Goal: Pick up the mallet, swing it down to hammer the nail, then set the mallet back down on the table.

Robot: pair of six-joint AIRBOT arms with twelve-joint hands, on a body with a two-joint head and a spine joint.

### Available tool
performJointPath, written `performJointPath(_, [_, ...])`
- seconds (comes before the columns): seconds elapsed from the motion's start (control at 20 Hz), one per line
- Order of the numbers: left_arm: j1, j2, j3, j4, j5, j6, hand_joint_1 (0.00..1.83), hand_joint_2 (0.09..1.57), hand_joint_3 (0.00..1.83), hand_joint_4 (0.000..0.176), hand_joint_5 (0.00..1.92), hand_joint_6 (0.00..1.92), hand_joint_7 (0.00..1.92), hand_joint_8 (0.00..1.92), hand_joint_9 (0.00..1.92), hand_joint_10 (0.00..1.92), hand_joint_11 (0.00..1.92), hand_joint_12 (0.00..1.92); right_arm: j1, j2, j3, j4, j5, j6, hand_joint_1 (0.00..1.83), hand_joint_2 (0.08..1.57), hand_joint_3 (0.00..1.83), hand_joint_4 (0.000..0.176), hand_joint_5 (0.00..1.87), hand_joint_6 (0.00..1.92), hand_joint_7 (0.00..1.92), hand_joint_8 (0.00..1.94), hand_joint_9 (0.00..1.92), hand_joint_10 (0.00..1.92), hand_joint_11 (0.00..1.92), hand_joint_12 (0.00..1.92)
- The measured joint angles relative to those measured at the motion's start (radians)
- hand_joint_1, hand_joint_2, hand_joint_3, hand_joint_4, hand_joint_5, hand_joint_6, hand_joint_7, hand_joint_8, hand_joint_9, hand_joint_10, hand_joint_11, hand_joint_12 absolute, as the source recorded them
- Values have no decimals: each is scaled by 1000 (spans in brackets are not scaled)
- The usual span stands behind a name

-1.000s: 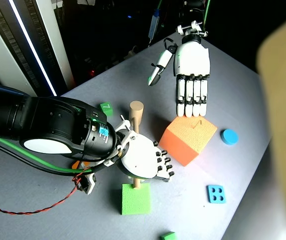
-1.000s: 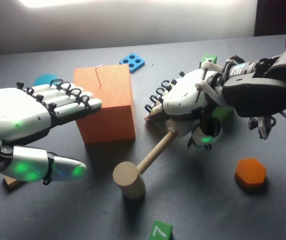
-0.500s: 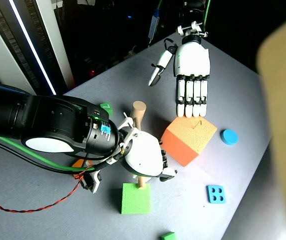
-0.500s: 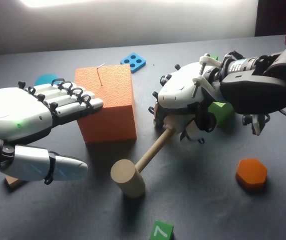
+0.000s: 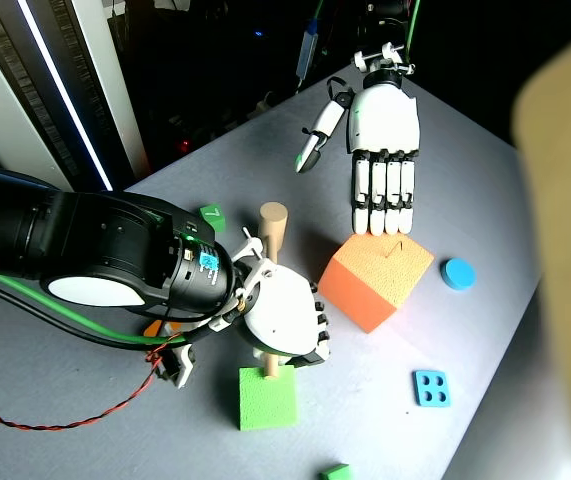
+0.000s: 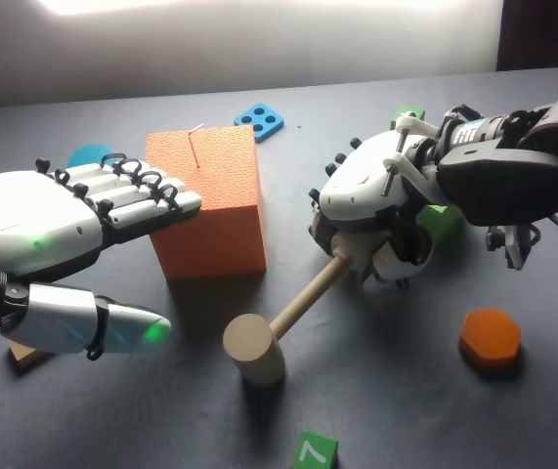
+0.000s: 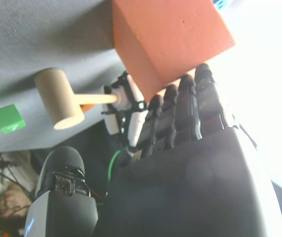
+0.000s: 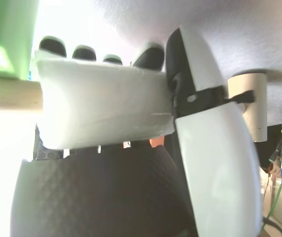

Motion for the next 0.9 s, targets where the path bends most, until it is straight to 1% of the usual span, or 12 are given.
performJointPath(0.05, [0,0,0,0,0,0,0,1154,1,0,47,10,67,16,46,16,14,6,0,7,-8,-2,-2,-1,1043,1152,44,0,757,1285,720,1877,824,1826,942,1801])
performJointPath(0.1, [0,0,0,0,0,0,0,1150,0,0,38,5,62,12,44,13,12,6,0,15,-19,-2,-1,-6,1019,1126,18,0,620,1671,778,1928,946,1902,1150,1897])
performJointPath(0.15, [0,0,0,0,-1,0,0,1151,0,0,41,6,68,14,51,15,10,5,0,21,-30,-2,-2,-14,925,1173,22,0,706,1871,909,1938,1069,1917,1263,1916])
performJointPath(0.2, [0,0,0,0,-1,0,0,1151,0,0,45,7,72,14,53,15,8,4,0,29,-43,2,-5,-17,897,1199,18,0,766,1911,996,1940,1145,1920,1321,1920])
performJointPath(0.25, [0,0,0,-1,-1,0,0,1159,3,0,22,1,49,3,30,4,1,0,0,35,-52,3,-8,-16,891,1218,12,0,899,1919,1104,1941,1254,1921,1429,1921])
performJointPath(0.35, [0,0,0,-1,-1,0,0,1158,2,0,33,6,67,10,55,13,6,3,3,41,-62,8,-7,-13,869,1252,9,0,1078,1921,1265,1941,1404,1921,1603,1921])
performJointPath(0.45, [0,0,0,-1,-1,0,0,1160,2,0,41,6,70,7,62,12,21,10,8,46,-69,12,-5,-9,863,1288,10,0,1153,1921,1352,1941,1508,1921,1725,1921])
performJointPath(0.55, [0,0,0,-1,-2,0,0,1156,1,0,47,8,75,8,67,11,33,16,8,56,-82,15,0,-8,852,1300,5,0,1204,1921,1411,1941,1578,1921,1801,1921])
performJointPath(0.65, [0,0,0,-1,-2,0,0,1156,0,0,51,8,73,6,58,6,28,15,8,65,-92,20,0,-8,859,1296,0,0,1243,1921,1460,1941,1626,1921,1847,1921])
performJointPath(0.75, [0,0,0,-1,-2,0,0,1153,0,0,52,6,72,4,62,6,25,15,12,78,-110,18,-6,-8,870,1269,0,0,1307,1921,1555,1941,1701,1921,1892,1921])
performJointPath(0.85, [0,0,0,-1,-3,0,0,1156,0,0,63,9,83,7,68,7,30,19,18,105,-146,13,-8,-9,808,1285,3,0,1369,1921,1624,1941,1751,1921,1920,1921])
performJointPath(0.9, [0,0,0,-1,-3,0,0,1156,1,0,66,10,83,6,65,6,24,17,20,121,-168,9,-10,-10,768,1315,13,0,1379,1921,1644,1941,1763,1921,1921,1921])
